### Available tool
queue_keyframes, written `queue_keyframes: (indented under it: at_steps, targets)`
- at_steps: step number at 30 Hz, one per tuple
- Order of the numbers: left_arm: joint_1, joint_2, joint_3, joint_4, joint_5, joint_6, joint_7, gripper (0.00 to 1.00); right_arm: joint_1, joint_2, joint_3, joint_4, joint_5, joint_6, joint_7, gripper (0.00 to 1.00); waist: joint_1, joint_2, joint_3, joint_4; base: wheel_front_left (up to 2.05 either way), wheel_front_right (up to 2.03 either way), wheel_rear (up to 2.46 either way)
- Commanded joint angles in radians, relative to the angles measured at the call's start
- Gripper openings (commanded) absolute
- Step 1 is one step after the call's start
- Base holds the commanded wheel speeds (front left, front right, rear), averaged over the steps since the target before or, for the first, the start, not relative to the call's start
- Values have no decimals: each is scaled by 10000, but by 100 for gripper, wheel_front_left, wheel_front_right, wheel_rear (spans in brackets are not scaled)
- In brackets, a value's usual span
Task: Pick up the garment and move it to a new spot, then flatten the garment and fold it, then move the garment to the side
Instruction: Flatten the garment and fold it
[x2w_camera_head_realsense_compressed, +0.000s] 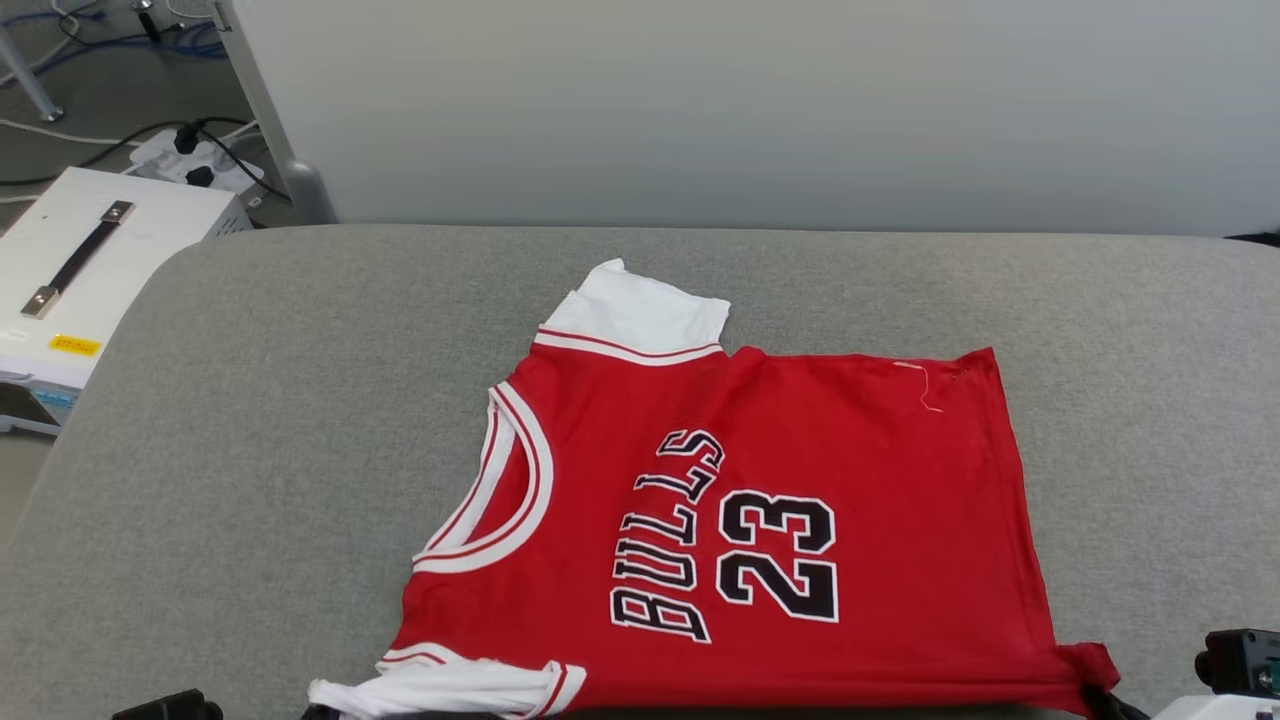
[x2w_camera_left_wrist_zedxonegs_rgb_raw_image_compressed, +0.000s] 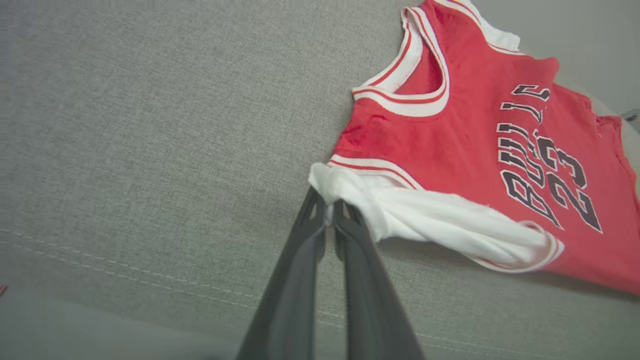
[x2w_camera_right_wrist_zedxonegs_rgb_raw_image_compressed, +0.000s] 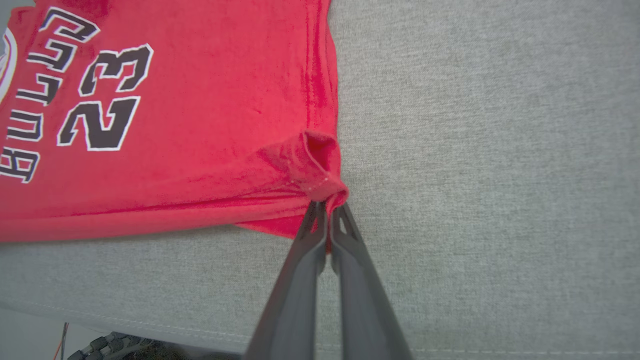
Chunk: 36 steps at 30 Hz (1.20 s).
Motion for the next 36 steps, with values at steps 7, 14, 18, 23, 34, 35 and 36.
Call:
queue_keyframes:
  at_steps: [7, 14, 18, 23, 34, 35, 36]
  targets:
    - [-1015, 337, 48, -529, 283, 67, 322, 0, -437, 156, -509, -511, -315, -94, 319, 0, 2, -1, 309, 151, 0, 0, 0]
    - [-3082, -198, -468, 328, 834, -518, 602, 0, -1598, 90, -209, -256, -905, -94, 571, 0, 2, -1, 930, -34, 0, 0, 0]
    - [-3919, -627, -701, 1273, 946, -902, 620, 0, -2325, 25, 44, 228, -1187, -94, 554, 0, 2, -1, 1208, -179, 0, 0, 0]
    - [-4770, -1185, -907, 2687, 983, -1496, 479, 0, -3074, -41, 297, 1080, -1341, -94, 372, 0, 2, -1, 1516, -230, 0, 0, 0]
    - [-5927, -2165, -1382, 5674, 783, -2903, 546, 49, -4109, -102, 978, 3151, -1357, -94, -586, 100, 2, -1, 1740, -219, 0, 0, 0]
    - [-5969, -2185, -1402, 5797, 794, -2959, 530, 81, -4129, -82, 1024, 3235, -1318, -94, -672, 100, 2, -1, 1721, -216, 0, 0, 0]
    - [-6013, -2199, -1427, 5921, 806, -3020, 527, 100, -4144, -77, 1076, 3307, -1273, -94, -803, 100, 2, -1, 1690, -209, 0, 0, 0]
